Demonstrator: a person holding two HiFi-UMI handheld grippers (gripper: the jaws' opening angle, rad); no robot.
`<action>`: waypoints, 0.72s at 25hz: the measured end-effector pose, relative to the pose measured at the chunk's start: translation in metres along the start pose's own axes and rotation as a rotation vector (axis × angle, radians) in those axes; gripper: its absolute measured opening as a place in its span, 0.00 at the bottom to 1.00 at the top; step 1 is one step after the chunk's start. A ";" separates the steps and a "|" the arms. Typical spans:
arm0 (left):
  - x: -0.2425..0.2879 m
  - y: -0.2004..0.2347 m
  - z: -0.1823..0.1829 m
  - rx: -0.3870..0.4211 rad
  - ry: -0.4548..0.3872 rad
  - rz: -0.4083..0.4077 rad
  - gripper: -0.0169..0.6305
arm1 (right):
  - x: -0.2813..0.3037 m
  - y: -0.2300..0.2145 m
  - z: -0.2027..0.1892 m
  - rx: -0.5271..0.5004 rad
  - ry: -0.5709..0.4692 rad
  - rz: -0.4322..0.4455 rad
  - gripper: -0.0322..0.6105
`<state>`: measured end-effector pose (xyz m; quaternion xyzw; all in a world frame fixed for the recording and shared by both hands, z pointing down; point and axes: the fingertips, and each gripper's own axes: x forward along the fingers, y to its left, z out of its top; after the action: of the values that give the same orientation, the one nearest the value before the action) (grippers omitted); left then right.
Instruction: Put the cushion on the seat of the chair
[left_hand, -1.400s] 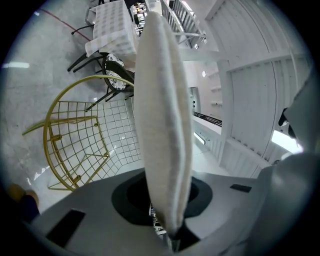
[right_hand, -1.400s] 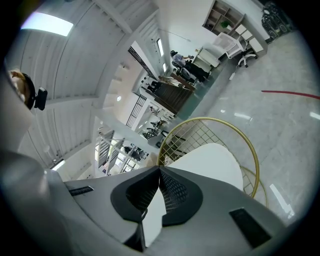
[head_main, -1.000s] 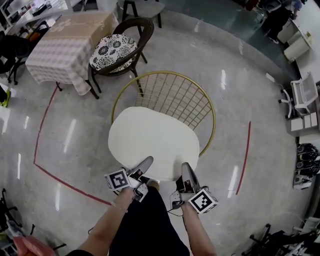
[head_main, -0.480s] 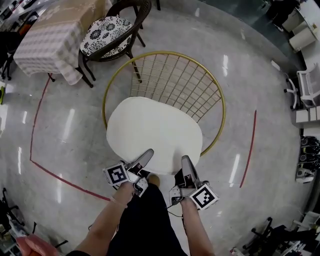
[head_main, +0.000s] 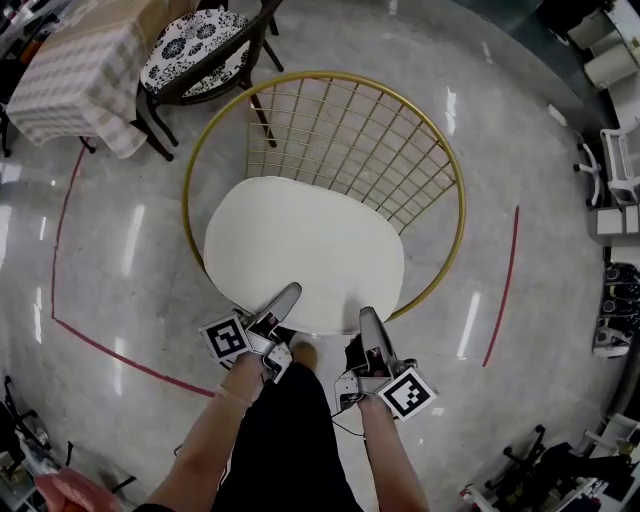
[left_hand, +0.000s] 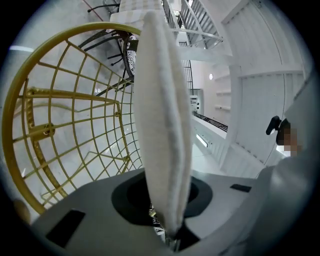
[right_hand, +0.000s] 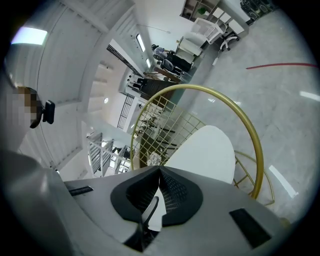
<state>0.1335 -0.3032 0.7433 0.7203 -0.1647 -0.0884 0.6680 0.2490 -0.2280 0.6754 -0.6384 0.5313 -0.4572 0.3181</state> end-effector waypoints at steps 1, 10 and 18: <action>0.002 0.003 0.000 -0.003 -0.001 -0.001 0.15 | 0.001 -0.003 -0.001 0.000 0.004 0.001 0.03; 0.007 0.026 -0.003 -0.036 -0.026 0.023 0.15 | 0.003 -0.020 -0.008 0.033 0.011 -0.005 0.03; -0.001 0.062 -0.013 -0.152 -0.065 0.225 0.15 | 0.002 -0.017 -0.013 0.061 0.015 0.006 0.03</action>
<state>0.1294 -0.2938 0.8060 0.6414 -0.2590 -0.0482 0.7206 0.2438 -0.2245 0.6962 -0.6234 0.5214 -0.4771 0.3346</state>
